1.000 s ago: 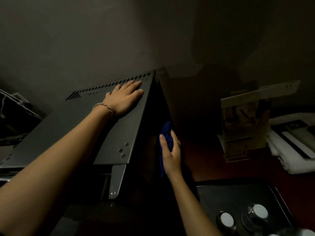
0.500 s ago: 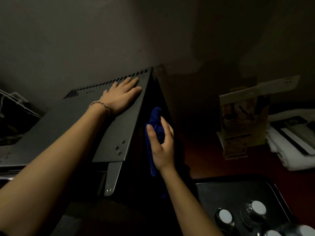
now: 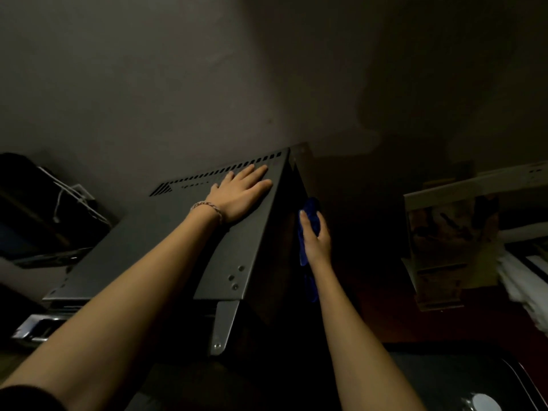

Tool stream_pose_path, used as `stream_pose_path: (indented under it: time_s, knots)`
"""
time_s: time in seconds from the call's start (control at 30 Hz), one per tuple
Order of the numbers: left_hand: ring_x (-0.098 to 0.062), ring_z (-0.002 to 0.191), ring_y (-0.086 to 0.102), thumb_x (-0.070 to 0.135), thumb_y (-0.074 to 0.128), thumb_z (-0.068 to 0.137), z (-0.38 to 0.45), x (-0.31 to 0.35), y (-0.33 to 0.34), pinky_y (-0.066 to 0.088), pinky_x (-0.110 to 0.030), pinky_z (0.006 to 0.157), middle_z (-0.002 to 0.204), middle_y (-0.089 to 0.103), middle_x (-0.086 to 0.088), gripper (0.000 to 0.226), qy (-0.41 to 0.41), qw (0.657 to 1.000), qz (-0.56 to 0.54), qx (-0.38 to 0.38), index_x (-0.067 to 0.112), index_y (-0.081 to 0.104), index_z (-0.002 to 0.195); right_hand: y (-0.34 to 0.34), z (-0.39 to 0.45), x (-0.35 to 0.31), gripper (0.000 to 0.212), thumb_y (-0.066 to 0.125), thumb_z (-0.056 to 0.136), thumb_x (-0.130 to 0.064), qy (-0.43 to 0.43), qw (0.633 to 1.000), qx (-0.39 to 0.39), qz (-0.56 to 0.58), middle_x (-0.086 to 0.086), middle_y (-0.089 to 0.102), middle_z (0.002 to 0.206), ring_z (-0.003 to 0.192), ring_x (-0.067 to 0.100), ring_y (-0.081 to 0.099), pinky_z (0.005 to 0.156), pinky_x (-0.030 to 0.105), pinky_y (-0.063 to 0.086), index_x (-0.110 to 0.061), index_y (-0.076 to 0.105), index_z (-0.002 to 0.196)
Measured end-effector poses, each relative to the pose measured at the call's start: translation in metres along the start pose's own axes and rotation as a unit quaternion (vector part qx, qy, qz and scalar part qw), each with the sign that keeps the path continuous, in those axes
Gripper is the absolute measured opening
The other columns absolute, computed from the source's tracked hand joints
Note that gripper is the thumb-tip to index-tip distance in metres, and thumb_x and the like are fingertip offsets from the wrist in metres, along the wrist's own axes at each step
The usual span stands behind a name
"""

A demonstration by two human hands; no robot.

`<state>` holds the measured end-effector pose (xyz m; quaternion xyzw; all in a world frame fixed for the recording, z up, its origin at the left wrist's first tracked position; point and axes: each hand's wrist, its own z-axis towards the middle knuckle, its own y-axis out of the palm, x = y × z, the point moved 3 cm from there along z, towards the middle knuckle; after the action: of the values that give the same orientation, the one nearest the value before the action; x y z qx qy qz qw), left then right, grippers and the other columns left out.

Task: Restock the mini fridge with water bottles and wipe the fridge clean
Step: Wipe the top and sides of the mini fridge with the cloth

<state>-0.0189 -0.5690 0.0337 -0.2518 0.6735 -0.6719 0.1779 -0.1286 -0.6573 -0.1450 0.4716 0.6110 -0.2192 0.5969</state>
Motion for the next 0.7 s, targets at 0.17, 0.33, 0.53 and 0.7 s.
stream_pose_path:
  time_s: [0.17,0.33,0.53,0.7]
  knots:
    - [-0.021,0.153,0.002,0.093,0.009,0.067,0.003,-0.004,-0.001,0.004,-0.058,0.120,0.165,0.006,0.017,0.093,0.005,1.000,-0.012,-0.017,0.053,0.012,0.152,-0.028,-0.063,0.064,0.072,0.058,0.091,-0.058,0.071,0.997,0.001,0.013,0.005,0.036,0.156,0.140,0.027,0.039,0.105,0.035,0.038,-0.028,0.036,0.152]
    - [-0.020,0.153,0.002,0.098,0.008,0.062,0.004,-0.004,-0.003,0.005,-0.058,0.121,0.165,0.006,0.016,0.102,0.011,0.999,-0.020,-0.025,0.051,0.012,0.152,-0.036,-0.149,0.074,0.074,0.060,0.083,-0.064,0.023,0.999,0.000,0.024,-0.003,0.034,0.156,0.142,0.017,0.036,0.109,0.029,0.034,-0.033,0.040,0.147]
    - [-0.020,0.153,0.002,0.101,0.005,0.059,0.005,-0.007,-0.001,0.005,-0.056,0.121,0.165,0.006,0.015,0.107,0.014,1.000,-0.011,-0.021,0.050,0.011,0.153,-0.011,-0.205,0.004,0.086,0.047,0.058,-0.099,-0.104,0.994,-0.038,-0.005,-0.013,0.020,0.161,0.146,0.005,0.024,0.116,0.031,0.030,-0.061,0.037,0.134]
    - [-0.020,0.154,0.002,0.104,0.000,0.052,0.012,-0.011,0.002,0.006,-0.057,0.121,0.165,0.006,0.015,0.115,0.027,0.999,0.002,-0.018,0.049,0.009,0.153,0.008,-0.196,-0.053,0.063,0.052,0.065,-0.091,-0.205,0.977,-0.048,-0.012,-0.016,0.026,0.158,0.143,-0.001,0.026,0.111,0.019,0.029,-0.067,0.039,0.122]
